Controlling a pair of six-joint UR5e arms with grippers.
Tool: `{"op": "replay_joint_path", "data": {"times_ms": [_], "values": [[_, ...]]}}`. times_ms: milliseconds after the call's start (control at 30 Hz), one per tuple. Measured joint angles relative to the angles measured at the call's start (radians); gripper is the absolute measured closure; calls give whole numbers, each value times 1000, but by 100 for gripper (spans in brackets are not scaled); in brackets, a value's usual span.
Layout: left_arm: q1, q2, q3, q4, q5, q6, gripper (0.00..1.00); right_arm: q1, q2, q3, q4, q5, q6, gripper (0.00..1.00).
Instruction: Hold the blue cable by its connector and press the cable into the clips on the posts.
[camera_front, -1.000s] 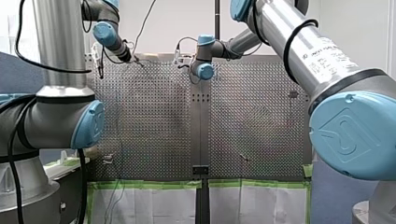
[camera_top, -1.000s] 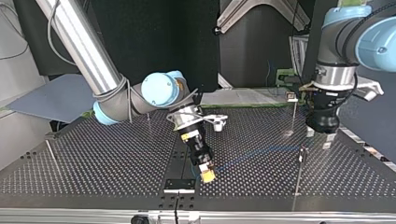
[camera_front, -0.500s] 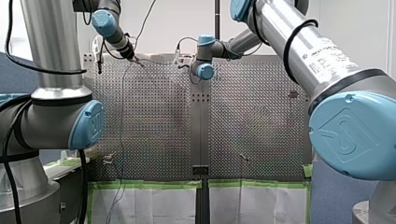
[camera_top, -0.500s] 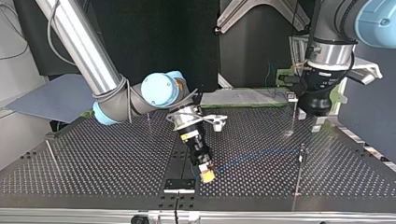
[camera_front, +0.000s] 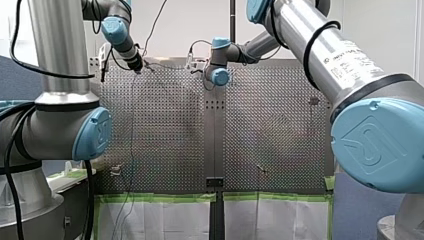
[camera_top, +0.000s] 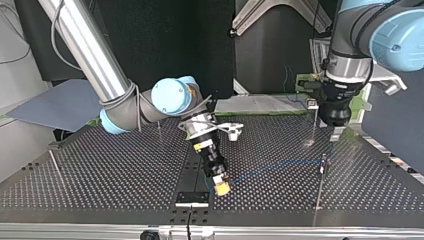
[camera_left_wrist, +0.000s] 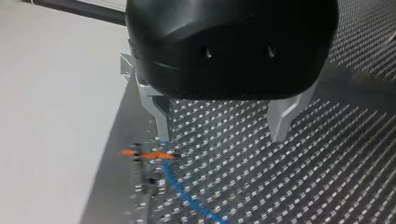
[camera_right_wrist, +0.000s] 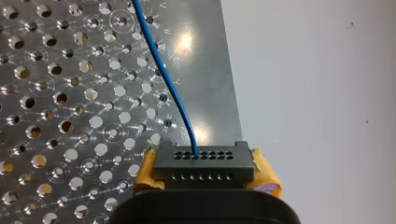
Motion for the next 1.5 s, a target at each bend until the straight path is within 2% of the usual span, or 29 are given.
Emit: {"op": "replay_joint_path", "data": {"times_ms": [300, 700, 1067, 1500], "values": [[-1, 14, 0, 81, -18, 28, 1, 0, 1, 0, 0, 0, 1, 100], [-7, 8, 0, 179, 3, 27, 1, 0, 1, 0, 2, 0, 1, 100], [-10, 7, -1, 186, -1, 24, 1, 0, 2, 0, 2, 0, 1, 100], [-13, 6, -1, 186, 12, -12, 1, 4, 4, 1, 3, 0, 1, 100]]}}
